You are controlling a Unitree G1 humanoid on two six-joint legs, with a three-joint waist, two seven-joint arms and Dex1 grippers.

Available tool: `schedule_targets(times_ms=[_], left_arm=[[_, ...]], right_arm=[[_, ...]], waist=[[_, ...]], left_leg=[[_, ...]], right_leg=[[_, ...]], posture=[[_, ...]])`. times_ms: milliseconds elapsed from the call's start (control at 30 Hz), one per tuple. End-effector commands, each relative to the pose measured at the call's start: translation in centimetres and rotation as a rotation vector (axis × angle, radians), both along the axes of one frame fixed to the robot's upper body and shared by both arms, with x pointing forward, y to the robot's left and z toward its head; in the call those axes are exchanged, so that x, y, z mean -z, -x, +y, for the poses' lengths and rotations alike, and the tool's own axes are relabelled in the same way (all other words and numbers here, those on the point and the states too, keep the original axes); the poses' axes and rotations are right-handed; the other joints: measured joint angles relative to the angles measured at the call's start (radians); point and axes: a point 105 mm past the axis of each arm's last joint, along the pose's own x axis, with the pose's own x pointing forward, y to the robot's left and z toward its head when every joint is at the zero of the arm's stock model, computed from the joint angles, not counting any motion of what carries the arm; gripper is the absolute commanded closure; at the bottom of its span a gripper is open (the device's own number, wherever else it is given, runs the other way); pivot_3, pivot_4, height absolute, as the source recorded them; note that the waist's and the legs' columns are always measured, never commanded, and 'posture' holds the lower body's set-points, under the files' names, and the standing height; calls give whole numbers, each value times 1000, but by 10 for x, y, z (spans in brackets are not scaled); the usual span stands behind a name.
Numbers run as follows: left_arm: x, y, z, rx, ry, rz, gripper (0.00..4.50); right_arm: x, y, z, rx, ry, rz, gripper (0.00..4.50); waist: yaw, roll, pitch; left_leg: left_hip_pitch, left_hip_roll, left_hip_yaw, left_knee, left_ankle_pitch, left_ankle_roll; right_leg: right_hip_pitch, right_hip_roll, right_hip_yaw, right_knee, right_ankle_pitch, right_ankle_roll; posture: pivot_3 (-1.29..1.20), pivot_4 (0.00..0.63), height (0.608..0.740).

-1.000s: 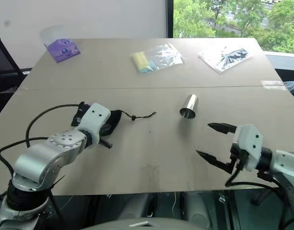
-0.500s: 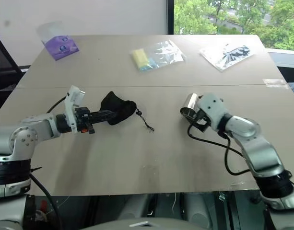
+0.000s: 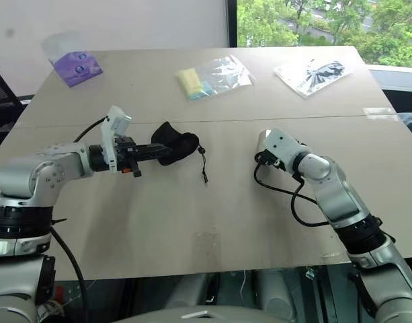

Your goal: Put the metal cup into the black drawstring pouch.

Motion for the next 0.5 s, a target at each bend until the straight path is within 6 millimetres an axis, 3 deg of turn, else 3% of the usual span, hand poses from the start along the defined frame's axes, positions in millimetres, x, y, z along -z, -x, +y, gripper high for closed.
schedule_targets(times_ms=[33,167,333,500], left_arm=[[-15,2,-5,8,3,-56,4500],[-16,-1,-8,-18,24,-32,4500],[-11,-3,-21,-19,-4,-24,4500],[-13,-5,-31,-13,14,-29,4500]], right_arm=[[-22,2,9,-58,-29,-65,4463],[-45,20,35,-182,-253,-26,4463],[-67,57,89,-434,-484,74,4463],[-64,56,108,-452,-497,82,4463]], waist=[[-3,0,0],[-8,0,0],[-13,0,0],[-11,0,0]], left_leg=[[0,0,0,1,0,0],[1,0,1,3,0,0],[0,0,0,6,0,0],[0,0,-1,9,0,0]], right_leg=[[0,0,0,1,0,0],[-1,0,1,5,0,0],[0,0,1,7,0,0],[1,0,0,8,0,0]], posture=[[0,150,740],[0,150,740],[0,150,740],[0,150,740]])
